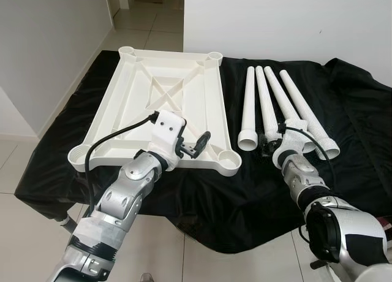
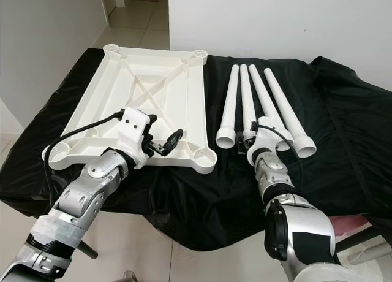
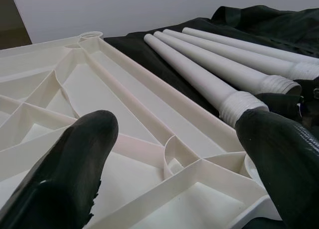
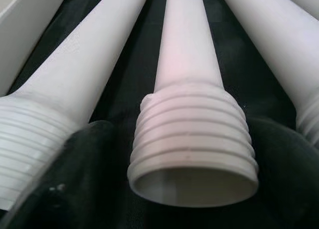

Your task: Building children table

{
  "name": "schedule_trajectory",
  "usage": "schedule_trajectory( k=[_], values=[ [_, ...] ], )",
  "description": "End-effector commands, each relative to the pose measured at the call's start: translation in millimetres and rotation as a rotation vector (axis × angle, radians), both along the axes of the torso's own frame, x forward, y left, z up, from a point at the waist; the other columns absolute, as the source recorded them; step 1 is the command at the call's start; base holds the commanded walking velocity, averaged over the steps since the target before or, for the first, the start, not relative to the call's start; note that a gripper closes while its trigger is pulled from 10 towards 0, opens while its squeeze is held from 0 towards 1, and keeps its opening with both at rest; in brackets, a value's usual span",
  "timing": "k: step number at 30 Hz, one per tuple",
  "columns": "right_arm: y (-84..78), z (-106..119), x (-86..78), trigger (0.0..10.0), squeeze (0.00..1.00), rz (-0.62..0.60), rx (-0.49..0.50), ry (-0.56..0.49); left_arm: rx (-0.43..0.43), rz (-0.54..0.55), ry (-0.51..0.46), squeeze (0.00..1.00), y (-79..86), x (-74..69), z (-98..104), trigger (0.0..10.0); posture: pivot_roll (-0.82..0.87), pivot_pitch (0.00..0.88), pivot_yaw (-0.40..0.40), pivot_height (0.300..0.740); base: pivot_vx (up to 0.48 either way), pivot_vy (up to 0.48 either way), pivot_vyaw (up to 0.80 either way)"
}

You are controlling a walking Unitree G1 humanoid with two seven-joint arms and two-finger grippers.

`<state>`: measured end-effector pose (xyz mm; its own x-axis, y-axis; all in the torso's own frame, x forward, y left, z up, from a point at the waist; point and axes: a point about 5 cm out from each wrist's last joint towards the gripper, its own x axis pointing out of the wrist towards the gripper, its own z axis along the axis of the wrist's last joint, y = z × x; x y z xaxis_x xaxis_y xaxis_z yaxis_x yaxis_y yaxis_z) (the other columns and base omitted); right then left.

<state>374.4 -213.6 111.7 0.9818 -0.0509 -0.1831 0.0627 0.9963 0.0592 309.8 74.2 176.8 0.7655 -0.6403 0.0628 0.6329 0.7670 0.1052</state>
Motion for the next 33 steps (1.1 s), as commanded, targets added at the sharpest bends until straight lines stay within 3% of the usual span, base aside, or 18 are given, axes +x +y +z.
schedule_trajectory(
  k=[1, 3, 4, 12, 13, 14, 15, 24, 25, 27, 28, 32, 33],
  values=[
    [1.1, -5.8, -2.7, 10.0, 0.33, 0.005, 0.009, 0.016, 0.017, -0.1, -0.008, 0.0, -3.4, -2.9, 0.6, 10.0, 0.07, 0.0, -0.049, 0.74, 0.0, 0.0, 0.0],
    [1.1, -5.2, -2.5, 10.0, 0.33, 0.007, 0.008, 0.011, 0.017, -0.101, -0.008, 0.0, -3.5, -2.9, 0.6, 10.0, 0.07, 0.0, -0.049, 0.74, 0.0, 0.0, 0.0],
    [-0.3, -2.1, -1.5, 10.0, 0.0, 0.007, -0.002, -0.005, 0.017, -0.101, -0.009, 0.0, -3.6, -2.7, 0.9, 10.0, 0.07, 0.0, -0.046, 0.74, 0.0, 0.0, 0.0],
    [-3.5, 2.4, 0.3, 10.0, 0.0, 0.005, 0.007, -0.012, 0.016, -0.098, -0.009, 0.0, -4.2, -2.6, 0.9, 10.0, 0.07, 0.001, -0.048, 0.74, 0.0, 0.0, 0.0],
    [-4.2, 2.1, 0.2, 3.9, 0.0, -0.003, 0.012, -0.008, 0.014, -0.096, -0.01, 0.0, -3.9, -2.5, 1.4, 10.0, 0.07, 0.001, -0.048, 0.74, 0.0, 0.0, 0.0],
    [-4.9, 1.7, 0.1, 0.7, 0.0, -0.012, 0.019, -0.003, 0.013, -0.094, -0.011, 0.0, -3.6, -2.2, 1.9, 10.0, 0.07, 0.001, -0.049, 0.74, 0.0, 0.0, 0.0],
    [-5.1, 1.2, 0.0, 0.0, 0.0, -0.014, 0.024, 0.003, 0.013, -0.092, -0.013, 0.0, -3.3, -1.9, 2.4, 10.0, 0.07, 0.002, -0.05, 0.74, 0.0, 0.0, 0.0],
    [-2.2, -3.2, -1.1, 0.0, 0.0, -0.005, 0.062, 0.022, 0.014, -0.082, -0.017, 0.0, -1.0, -1.2, 3.2, 10.0, 0.08, 0.006, -0.051, 0.74, 0.0, 0.0, 0.0],
    [-0.1, 0.8, 0.3, 3.1, 0.0, 0.004, 0.026, -0.01, 0.013, -0.077, -0.022, 0.0, -0.4, -0.3, 4.5, 10.0, 0.08, 0.017, -0.053, 0.74, 0.0, 0.0, 0.0],
    [1.1, 3.5, 1.2, 3.1, 0.0, 0.011, -0.002, -0.03, 0.013, -0.075, -0.024, 0.0, -0.3, 0.1, 5.0, 10.0, 0.08, 0.017, -0.053, 0.74, 0.0, 0.0, 0.0],
    [3.8, 9.9, 3.3, 10.0, 0.0, 0.028, -0.022, -0.075, 0.012, -0.072, -0.027, 0.0, 0.2, 0.8, 5.8, 10.0, 0.08, 0.023, -0.055, 0.74, 0.0, 0.0, 0.0],
    [5.9, 21.2, 6.1, 10.0, 0.0, 0.031, -0.061, -0.153, 0.009, -0.069, -0.028, 0.0, 1.7, 2.0, 7.1, 10.0, 0.08, 0.028, -0.054, 0.74, 0.0, 0.0, 0.0],
    [5.9, 29.5, 7.7, 10.0, 0.0, 0.008, -0.193, -0.194, 0.008, -0.062, -0.028, 0.0, 4.4, 4.4, 8.9, 10.0, 0.07, 0.031, -0.056, 0.74, 0.0, 0.0, 0.0]
  ],
)
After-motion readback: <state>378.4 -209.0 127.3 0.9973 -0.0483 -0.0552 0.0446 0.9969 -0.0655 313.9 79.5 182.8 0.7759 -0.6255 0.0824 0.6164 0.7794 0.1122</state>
